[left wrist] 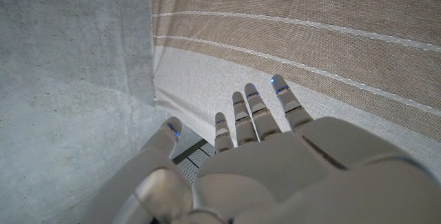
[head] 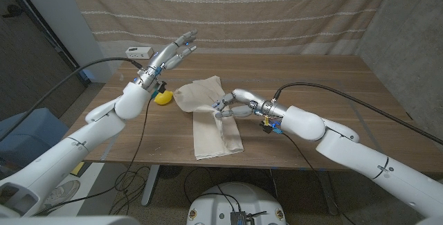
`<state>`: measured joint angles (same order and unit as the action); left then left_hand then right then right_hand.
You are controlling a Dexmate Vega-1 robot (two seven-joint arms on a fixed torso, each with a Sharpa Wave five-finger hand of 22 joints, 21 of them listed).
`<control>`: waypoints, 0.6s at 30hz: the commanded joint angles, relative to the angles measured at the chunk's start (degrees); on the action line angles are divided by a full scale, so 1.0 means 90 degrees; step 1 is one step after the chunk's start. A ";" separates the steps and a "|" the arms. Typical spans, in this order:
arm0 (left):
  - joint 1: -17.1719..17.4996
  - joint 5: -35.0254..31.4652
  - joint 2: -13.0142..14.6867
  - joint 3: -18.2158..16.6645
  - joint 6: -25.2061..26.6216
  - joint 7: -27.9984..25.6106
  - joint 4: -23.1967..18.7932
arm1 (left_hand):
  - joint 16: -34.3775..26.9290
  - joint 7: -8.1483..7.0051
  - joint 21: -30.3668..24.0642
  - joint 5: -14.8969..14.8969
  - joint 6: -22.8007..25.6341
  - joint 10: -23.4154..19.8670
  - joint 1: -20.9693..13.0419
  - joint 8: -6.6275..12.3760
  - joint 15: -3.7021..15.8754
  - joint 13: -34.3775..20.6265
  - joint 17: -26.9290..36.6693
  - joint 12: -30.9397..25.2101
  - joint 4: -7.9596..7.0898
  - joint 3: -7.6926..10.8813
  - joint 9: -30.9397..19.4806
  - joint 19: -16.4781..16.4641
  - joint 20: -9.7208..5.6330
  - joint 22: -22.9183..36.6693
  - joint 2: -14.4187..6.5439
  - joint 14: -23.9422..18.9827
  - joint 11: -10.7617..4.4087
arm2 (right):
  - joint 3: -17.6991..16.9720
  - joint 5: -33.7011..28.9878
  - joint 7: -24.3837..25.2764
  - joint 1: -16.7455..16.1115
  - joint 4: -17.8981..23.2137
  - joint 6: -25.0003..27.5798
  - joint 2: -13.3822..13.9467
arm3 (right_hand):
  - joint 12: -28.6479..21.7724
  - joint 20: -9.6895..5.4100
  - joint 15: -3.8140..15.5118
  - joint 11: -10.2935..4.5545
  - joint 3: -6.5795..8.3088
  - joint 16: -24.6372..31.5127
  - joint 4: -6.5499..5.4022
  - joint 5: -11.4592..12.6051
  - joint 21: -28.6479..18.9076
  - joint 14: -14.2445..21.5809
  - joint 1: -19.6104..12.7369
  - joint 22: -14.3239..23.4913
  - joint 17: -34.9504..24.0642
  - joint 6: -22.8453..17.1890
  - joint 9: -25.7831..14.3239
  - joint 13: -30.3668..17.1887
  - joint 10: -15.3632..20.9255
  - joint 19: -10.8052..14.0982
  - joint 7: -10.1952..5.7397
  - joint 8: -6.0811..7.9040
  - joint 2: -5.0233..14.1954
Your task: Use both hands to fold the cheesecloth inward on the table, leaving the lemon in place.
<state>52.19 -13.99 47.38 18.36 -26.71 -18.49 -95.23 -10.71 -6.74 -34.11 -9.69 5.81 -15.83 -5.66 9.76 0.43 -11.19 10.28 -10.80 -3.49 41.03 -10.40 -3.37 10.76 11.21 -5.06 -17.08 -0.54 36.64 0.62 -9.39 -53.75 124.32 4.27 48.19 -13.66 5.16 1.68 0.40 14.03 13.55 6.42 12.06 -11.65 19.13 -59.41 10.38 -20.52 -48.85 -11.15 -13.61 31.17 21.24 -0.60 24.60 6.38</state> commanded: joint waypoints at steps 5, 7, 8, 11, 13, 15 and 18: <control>-0.0001 -0.0022 -0.0094 -0.0055 -0.0003 0.0136 -0.0047 | -0.0012 -0.0021 0.0011 -0.0029 -0.0062 0.0037 0.0079 0.0051 0.0025 -0.0016 0.0018 -0.0038 -0.0031 -0.0033 -0.0007 0.0022 0.0025 0.0004 -0.0012 0.0012 0.0007 | 0.0404 0.1220 -0.2143 0.0950 -0.0280 0.0750 0.0150 | 0.0252 0.0305 -0.0367 0.0288 -0.0527 -0.0176 -0.0388 -0.0033 0.0066 -0.0433 0.1128 0.0012 0.0144 0.1243 0.0034 0.0032 -0.0654 -0.0438 0.0091 -0.0842 -0.0346; 0.0014 -0.0031 -0.0099 -0.0060 0.0010 0.0134 -0.0061 | -0.0012 -0.0018 0.0011 -0.0031 -0.0065 0.0037 0.0083 0.0053 0.0031 -0.0015 0.0017 -0.0040 -0.0033 -0.0034 -0.0006 0.0018 0.0027 0.0004 -0.0013 0.0013 0.0004 | 0.0359 0.1316 -0.2068 0.0908 -0.0311 0.0680 0.0171 | 0.0264 0.0357 -0.0423 0.0327 -0.0732 -0.0189 -0.0514 -0.0016 0.0074 -0.0527 0.1493 0.0012 0.0177 0.1434 0.0031 0.0039 -0.0797 -0.0579 0.0119 -0.1013 -0.0508; 0.0019 -0.0024 -0.0100 -0.0062 0.0011 0.0141 -0.0064 | -0.0011 -0.0017 0.0012 -0.0031 -0.0066 0.0037 0.0084 0.0053 0.0035 -0.0015 0.0017 -0.0042 -0.0034 -0.0034 -0.0006 0.0020 0.0024 0.0004 -0.0014 0.0016 0.0007 | 0.0323 0.1353 -0.1989 0.0864 -0.0328 0.0621 0.0181 | 0.0266 0.0360 -0.0439 0.0366 -0.0788 -0.0187 -0.0555 -0.0010 0.0070 -0.0542 0.1598 0.0013 0.0183 0.1454 0.0030 0.0040 -0.0832 -0.0597 0.0117 -0.1046 -0.0545; 0.0055 -0.0042 -0.0099 -0.0075 0.0042 0.0133 -0.0095 | -0.0009 -0.0019 0.0015 -0.0034 -0.0074 0.0039 0.0090 0.0055 0.0042 -0.0014 0.0015 -0.0044 -0.0037 -0.0036 -0.0005 0.0021 0.0021 0.0004 -0.0015 0.0024 -0.0001 | 0.0126 0.1624 -0.1647 0.0609 -0.0498 0.0291 0.0140 | 0.0243 0.0388 -0.0479 0.0423 -0.0897 -0.0165 -0.0689 0.0003 0.0053 -0.0537 0.1871 0.0015 0.0189 0.1518 0.0022 0.0043 -0.0836 -0.0614 0.0194 -0.1121 -0.0553; 0.0074 -0.0028 -0.0100 -0.0080 0.0049 0.0140 -0.0103 | -0.0007 -0.0024 0.0017 -0.0035 -0.0070 0.0043 0.0093 0.0060 0.0051 -0.0014 0.0013 -0.0045 -0.0038 -0.0037 -0.0004 0.0023 0.0021 0.0003 -0.0016 0.0032 0.0001 | -0.0039 0.1711 -0.1246 0.0358 -0.0624 -0.0025 0.0086 | 0.0225 0.0392 -0.0513 0.0485 -0.0818 -0.0131 -0.0802 0.0039 0.0033 -0.0543 0.1978 0.0017 0.0172 0.1622 0.0008 0.0045 -0.0845 -0.0613 0.0224 -0.1206 -0.0235; 0.0101 -0.0023 -0.0097 -0.0087 0.0068 0.0144 -0.0116 | -0.0006 -0.0021 0.0017 -0.0036 -0.0070 0.0042 0.0095 0.0062 0.0054 -0.0014 0.0012 -0.0047 -0.0039 -0.0037 -0.0004 0.0021 0.0021 0.0003 -0.0016 0.0035 0.0000 | -0.0188 0.1615 -0.0739 0.0105 -0.0683 -0.0310 0.0036 | 0.0222 0.0378 -0.0533 0.0500 -0.0683 -0.0126 -0.0728 0.0058 0.0020 -0.0545 0.1827 0.0017 0.0194 0.1672 0.0003 0.0049 -0.0871 -0.0611 0.0262 -0.1257 -0.0028; 0.0140 0.0010 -0.0094 -0.0088 0.0094 0.0168 -0.0124 | -0.0005 -0.0020 0.0021 -0.0037 -0.0072 0.0052 0.0098 0.0065 0.0051 -0.0013 0.0010 -0.0047 -0.0039 -0.0039 -0.0003 0.0025 0.0023 0.0003 -0.0017 0.0040 0.0010 | -0.0345 0.1477 -0.0203 -0.0155 -0.0818 -0.0737 -0.0054 | 0.0234 0.0345 -0.0499 0.0478 -0.0536 -0.0122 -0.0614 0.0039 -0.0002 -0.0547 0.1652 0.0016 0.0226 0.1711 0.0001 0.0056 -0.0942 -0.0587 0.0219 -0.1311 0.0153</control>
<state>52.53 -14.19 46.60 17.80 -26.68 -17.43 -95.81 -10.72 -7.05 -34.11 -9.69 5.50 -15.63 -5.44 9.98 0.73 -11.20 10.27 -10.80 -3.68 40.84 -10.40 -3.37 10.76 11.21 -5.29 -16.77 -0.75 37.61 12.22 -21.80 -49.35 120.59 6.43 49.16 -11.43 8.61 -2.65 4.76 8.14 12.24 0.43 12.31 -11.29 13.99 -43.74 10.39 -18.60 -33.82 -10.88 -13.04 23.20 15.96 1.60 13.15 6.54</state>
